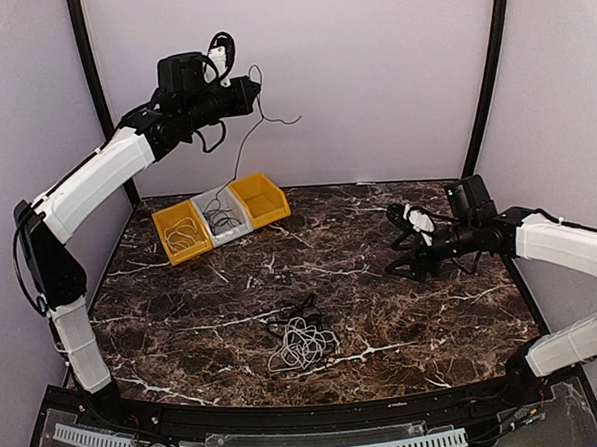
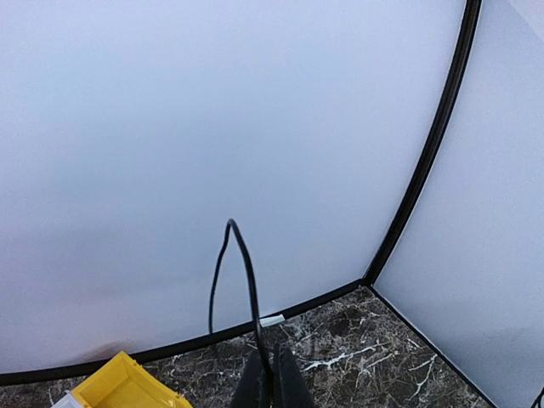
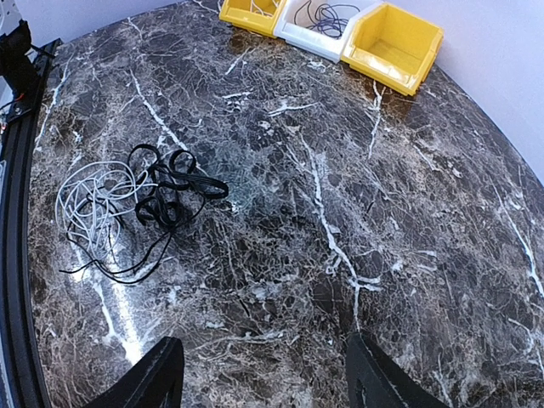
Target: Untangle the cables
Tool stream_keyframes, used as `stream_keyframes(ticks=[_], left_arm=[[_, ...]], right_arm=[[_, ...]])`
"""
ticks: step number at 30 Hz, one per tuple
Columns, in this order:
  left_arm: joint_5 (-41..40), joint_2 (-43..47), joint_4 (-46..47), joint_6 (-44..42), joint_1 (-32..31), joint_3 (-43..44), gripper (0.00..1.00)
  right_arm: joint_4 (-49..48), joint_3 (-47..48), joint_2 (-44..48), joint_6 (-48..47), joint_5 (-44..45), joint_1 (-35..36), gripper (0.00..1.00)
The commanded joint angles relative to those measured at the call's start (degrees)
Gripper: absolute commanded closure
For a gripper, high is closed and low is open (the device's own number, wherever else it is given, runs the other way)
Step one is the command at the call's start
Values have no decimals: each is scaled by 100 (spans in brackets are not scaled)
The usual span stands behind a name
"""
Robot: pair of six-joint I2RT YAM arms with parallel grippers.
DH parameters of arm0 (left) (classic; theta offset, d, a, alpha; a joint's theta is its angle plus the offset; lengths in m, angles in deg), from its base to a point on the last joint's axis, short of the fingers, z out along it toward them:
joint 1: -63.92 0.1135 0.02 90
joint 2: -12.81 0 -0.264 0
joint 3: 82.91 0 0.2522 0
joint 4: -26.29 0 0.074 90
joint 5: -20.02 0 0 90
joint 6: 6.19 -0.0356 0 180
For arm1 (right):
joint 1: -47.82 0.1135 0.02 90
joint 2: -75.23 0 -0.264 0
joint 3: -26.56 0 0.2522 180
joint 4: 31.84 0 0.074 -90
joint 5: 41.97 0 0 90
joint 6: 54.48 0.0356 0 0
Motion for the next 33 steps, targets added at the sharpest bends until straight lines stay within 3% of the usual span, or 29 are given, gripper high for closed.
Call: stream_keyframes(ticks=[1,10,15,22,33], left_arm=[[23,-532,363,-81,94,661,100],[-86,-1251,1589,-213,403,934,100],[-200,-1549,1696,-135,785,906,100],[323,-1856,1754,648,1461,425,100],[1301,-2083,2241,1057,1529,-832,100]], right_arm=[[-288,56,-106,-204,101,-32,33],[-367,-77,12,-310,406,-38,33],[-375,-103,-38,-348,457,-31,33],[-377,-113,-112,-391,572,-35,33],[-368,-109,-324,-448,609,-40,33]])
